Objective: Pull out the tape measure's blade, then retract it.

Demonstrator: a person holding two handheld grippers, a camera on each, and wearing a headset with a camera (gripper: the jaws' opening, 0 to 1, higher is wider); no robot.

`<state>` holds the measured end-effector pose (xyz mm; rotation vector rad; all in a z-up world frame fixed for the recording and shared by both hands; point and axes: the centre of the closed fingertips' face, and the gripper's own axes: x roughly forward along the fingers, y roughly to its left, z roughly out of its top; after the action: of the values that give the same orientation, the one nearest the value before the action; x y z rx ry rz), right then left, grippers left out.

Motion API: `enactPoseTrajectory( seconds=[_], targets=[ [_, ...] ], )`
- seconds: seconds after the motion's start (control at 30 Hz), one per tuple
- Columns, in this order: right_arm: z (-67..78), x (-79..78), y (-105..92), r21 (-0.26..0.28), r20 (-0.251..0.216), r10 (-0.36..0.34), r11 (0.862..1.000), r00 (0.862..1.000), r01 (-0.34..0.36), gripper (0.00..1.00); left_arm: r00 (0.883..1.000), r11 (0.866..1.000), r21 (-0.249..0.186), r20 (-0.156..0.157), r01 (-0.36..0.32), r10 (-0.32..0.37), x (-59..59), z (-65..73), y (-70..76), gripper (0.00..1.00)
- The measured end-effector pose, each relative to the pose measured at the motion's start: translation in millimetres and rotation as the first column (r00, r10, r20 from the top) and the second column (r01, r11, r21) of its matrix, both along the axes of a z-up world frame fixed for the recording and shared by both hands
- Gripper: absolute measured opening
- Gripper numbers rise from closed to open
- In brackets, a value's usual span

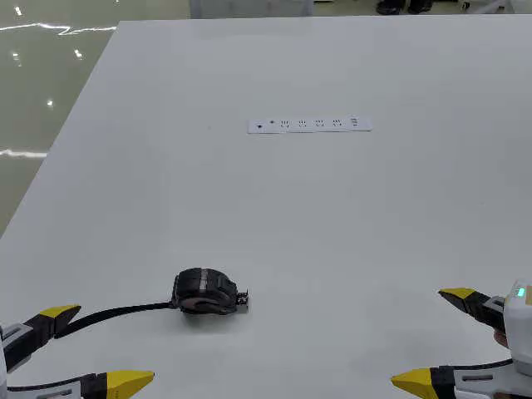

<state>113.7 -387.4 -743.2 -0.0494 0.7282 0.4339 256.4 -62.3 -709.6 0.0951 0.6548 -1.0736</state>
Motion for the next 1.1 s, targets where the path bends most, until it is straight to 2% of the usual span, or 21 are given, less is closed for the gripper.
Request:
enactPoseTrajectory(
  seconds=[1.1],
  targets=[
    [1.4,5.8,-0.4,-0.001,0.009,0.008,1.0,1.0,-0.008,0.94,1.0,1.0,0.013,-0.012,0.005,-0.005,3.4,-6.3,0.8,0.93]
  ],
)
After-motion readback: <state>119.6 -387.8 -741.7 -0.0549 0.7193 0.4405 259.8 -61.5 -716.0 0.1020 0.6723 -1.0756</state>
